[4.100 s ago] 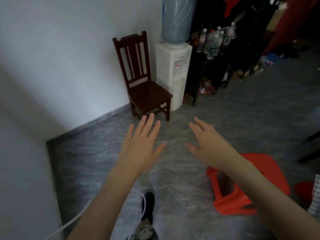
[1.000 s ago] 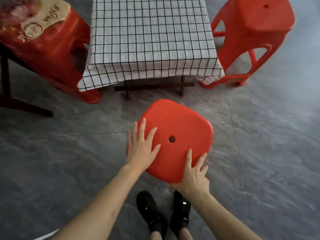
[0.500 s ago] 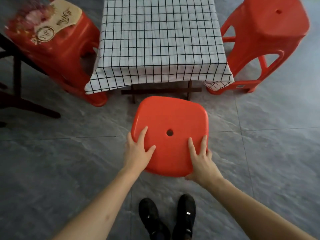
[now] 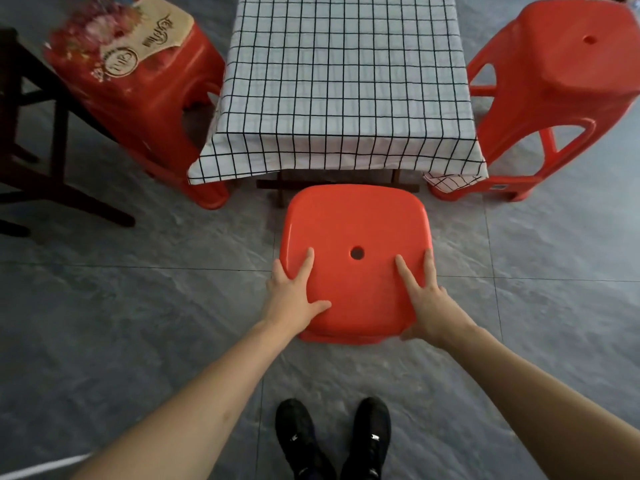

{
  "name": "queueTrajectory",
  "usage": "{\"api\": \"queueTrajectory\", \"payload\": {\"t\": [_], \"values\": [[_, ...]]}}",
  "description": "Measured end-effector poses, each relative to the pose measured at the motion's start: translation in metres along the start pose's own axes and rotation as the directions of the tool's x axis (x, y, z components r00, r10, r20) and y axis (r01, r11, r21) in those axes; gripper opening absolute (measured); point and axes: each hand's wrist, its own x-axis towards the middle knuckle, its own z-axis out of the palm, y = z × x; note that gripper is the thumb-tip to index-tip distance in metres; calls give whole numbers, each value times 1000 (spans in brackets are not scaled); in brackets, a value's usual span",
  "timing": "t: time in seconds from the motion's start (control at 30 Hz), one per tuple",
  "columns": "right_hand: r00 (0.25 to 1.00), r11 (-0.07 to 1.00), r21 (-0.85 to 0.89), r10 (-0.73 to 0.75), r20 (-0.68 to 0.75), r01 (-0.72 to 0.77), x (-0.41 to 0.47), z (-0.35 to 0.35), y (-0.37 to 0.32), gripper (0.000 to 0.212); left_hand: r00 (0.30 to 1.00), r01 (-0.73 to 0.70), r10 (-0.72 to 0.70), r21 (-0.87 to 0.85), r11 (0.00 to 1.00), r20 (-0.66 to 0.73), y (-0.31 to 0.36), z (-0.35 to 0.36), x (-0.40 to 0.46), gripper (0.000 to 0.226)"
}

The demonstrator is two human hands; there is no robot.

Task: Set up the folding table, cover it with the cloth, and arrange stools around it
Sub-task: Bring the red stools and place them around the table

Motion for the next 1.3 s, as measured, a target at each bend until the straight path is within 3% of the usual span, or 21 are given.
{"api": "queueTrajectory", "payload": {"t": [0.5,1.07,1.13,1.2,1.27,1.3], "values": [[1000,999,-35,-15,-26,14,22,-17,-9,135,992,50,-70,-178,983,-107,1,-15,24,109],[1000,999,-34,-27,7,27,6,-1,-9,134,995,98,-99,-18,995,-16,0,-15,2,108],[1000,998,-50,-22,19,23,5,-6,-10,120,997,64,-57,186,980,-42,10,-21,-6,104],[998,995,-84,-54,-21,52,-1,-20,-12,85,990,-73,115,393,917,-84,26,-26,-19,97],[992,991,-111,-81,-100,70,-15,-42,-18,57,969,-175,234,436,883,-85,42,-32,-38,91],[985,989,-115,-103,-136,88,-25,-55,-21,55,963,-191,252,421,887,-92,50,-38,-49,88]]}}
